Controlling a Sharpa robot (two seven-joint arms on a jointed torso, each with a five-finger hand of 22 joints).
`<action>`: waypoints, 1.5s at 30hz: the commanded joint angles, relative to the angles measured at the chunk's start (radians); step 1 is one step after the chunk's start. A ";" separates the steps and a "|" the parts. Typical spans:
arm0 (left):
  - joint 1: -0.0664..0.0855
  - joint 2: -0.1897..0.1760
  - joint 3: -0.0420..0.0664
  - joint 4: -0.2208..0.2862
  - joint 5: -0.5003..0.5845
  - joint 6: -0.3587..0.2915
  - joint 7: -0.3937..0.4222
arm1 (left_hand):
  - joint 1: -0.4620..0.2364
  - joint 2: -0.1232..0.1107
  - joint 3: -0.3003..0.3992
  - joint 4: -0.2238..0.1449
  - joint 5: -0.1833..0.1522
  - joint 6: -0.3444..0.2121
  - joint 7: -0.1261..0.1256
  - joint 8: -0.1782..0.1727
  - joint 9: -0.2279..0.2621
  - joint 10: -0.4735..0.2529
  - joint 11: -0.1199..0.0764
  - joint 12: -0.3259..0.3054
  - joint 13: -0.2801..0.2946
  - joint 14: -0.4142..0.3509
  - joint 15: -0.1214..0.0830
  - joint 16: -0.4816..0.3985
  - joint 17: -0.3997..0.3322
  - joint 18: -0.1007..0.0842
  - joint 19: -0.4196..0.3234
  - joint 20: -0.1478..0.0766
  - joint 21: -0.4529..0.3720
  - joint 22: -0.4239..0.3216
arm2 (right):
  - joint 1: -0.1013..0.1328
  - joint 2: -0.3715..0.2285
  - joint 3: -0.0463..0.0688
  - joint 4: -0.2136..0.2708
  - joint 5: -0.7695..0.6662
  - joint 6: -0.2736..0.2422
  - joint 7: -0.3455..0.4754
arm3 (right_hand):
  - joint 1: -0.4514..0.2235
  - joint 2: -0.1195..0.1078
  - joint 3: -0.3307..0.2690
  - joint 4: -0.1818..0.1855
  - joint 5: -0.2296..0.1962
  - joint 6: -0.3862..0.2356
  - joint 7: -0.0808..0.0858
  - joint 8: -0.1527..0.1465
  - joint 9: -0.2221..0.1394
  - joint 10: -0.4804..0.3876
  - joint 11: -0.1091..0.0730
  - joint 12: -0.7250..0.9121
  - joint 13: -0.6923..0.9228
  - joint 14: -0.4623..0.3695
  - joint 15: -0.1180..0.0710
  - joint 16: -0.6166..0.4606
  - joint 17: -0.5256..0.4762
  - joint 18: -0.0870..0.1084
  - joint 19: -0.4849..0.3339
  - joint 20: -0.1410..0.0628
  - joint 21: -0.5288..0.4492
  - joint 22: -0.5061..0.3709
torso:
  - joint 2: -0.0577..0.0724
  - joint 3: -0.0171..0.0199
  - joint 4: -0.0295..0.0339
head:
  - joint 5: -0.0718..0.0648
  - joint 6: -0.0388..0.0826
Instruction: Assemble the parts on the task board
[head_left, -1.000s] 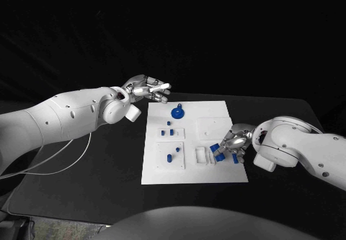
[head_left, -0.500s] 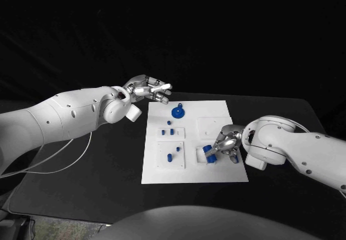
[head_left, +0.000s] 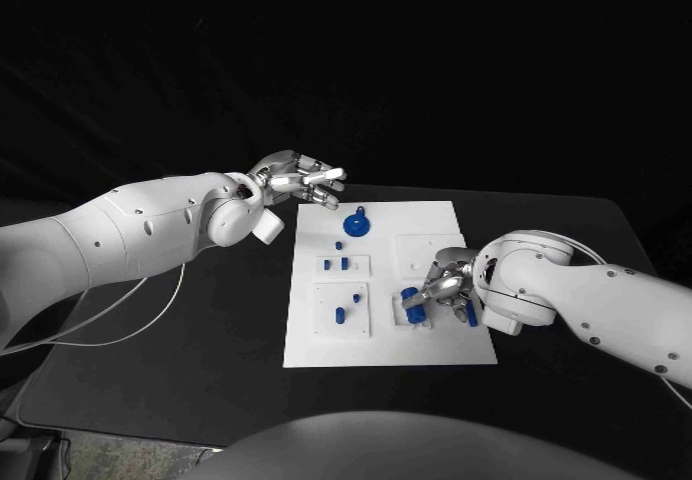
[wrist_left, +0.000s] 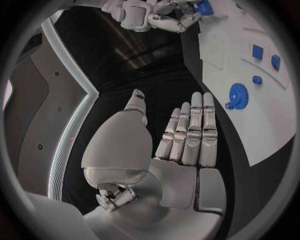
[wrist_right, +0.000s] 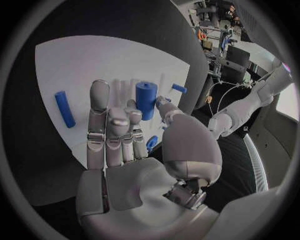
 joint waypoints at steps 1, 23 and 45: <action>0.000 0.001 0.001 0.006 -0.009 0.021 0.001 | 0.003 0.010 0.000 -0.004 0.003 -0.001 0.001 -0.002 0.000 -0.006 0.002 0.002 0.002 -0.006 0.004 -0.004 0.001 0.008 0.000 0.004 0.004 -0.002 | 0.000 0.007 -0.002 -0.004 -0.030 0.028 -0.019 | 0.003 -0.015 0.003 0.018 -0.016 -0.004 0.002 0.000 0.004 -0.004 -0.004 -0.007 -0.002 -0.002 -0.004 -0.007 0.001 0.003 0.037 -0.002 -0.004 0.002 | 0.000 -0.0002 -0.0002 | 0.001 0.000; 0.000 0.000 0.001 0.005 -0.015 0.026 -0.004 | -0.004 0.020 -0.001 -0.022 0.002 -0.001 0.003 -0.002 0.000 -0.008 0.003 0.003 0.002 -0.007 0.004 -0.004 0.003 0.009 -0.001 0.004 0.006 -0.002 | -0.001 0.015 -0.019 -0.003 -0.030 0.007 -0.002 | 0.016 -0.052 -0.177 0.179 -0.064 -0.020 0.005 0.001 0.010 -0.009 -0.003 -0.024 -0.006 -0.003 -0.008 -0.020 0.008 0.001 0.037 -0.007 -0.019 -0.001 | 0.000 0.0007 -0.0008 | 0.008 0.000; 0.000 -0.002 0.001 0.002 -0.015 0.026 -0.005 | -0.008 0.026 -0.003 -0.030 0.002 -0.003 0.004 -0.002 0.000 -0.008 0.003 0.003 0.002 -0.007 0.004 -0.004 0.004 0.009 -0.001 0.004 0.006 -0.002 | -0.007 -0.030 -0.019 0.059 -0.024 -0.003 0.033 | -0.006 0.145 -0.537 0.082 -0.064 0.003 -0.003 0.001 0.036 0.002 -0.008 -0.016 -0.005 0.001 -0.009 -0.021 0.016 0.000 0.039 -0.008 -0.007 0.005 | -0.001 0.0008 -0.0011 | 0.007 0.000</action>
